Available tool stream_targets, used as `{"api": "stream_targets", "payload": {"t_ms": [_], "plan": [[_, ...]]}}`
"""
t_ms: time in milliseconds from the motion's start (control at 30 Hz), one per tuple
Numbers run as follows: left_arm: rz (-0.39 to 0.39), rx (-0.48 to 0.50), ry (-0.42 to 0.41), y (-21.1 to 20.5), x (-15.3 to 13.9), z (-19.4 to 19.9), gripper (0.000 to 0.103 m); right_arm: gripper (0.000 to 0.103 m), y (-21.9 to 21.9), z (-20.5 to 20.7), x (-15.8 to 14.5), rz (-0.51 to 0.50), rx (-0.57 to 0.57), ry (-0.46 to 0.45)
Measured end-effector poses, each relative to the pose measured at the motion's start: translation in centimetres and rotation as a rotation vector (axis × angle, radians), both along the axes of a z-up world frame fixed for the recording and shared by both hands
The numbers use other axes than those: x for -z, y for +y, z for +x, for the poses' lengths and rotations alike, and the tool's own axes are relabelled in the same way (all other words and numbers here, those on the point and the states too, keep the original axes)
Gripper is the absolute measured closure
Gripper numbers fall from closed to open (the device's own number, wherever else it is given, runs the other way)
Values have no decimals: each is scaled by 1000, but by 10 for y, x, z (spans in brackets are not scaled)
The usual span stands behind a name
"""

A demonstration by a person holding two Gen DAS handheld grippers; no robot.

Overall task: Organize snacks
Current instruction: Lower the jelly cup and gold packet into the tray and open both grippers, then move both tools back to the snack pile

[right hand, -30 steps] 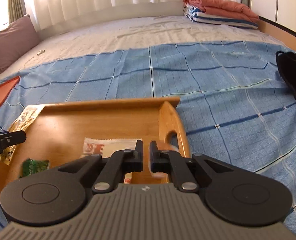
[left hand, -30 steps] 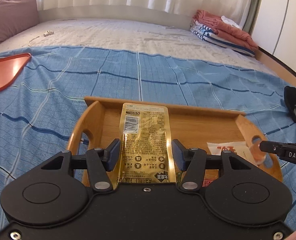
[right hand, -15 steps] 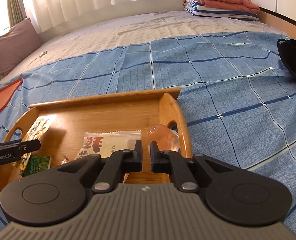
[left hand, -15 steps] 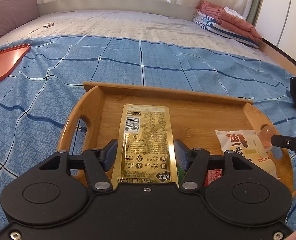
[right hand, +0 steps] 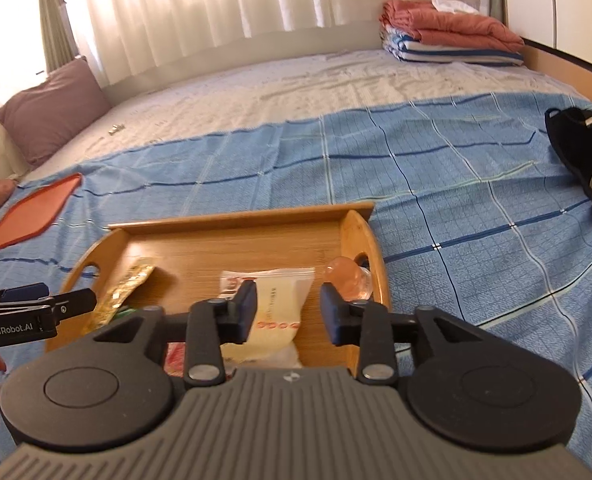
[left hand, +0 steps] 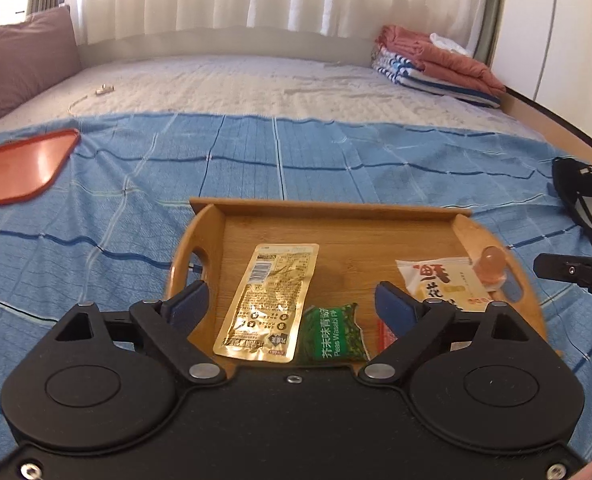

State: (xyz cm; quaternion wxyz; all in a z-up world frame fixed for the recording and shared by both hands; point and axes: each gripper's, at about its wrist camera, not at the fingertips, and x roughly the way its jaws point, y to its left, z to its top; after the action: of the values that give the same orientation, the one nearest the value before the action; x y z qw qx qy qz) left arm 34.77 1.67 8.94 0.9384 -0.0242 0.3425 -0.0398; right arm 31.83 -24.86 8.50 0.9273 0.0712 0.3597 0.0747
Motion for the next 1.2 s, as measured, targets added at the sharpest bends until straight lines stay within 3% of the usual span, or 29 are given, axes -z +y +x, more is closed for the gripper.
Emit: {"api": "stream_targets", "payload": {"t_ms": [400, 633, 1200], "plan": [[23, 58, -76, 2, -67, -110, 9, 18, 9, -90, -57, 3, -86, -95], [0, 98, -114, -1, -93, -169, 7, 15, 13, -137, -71, 12, -126, -125], [-10, 109, -151, 8, -118, -270, 7, 10, 13, -220, -98, 11, -162, -191]]}}
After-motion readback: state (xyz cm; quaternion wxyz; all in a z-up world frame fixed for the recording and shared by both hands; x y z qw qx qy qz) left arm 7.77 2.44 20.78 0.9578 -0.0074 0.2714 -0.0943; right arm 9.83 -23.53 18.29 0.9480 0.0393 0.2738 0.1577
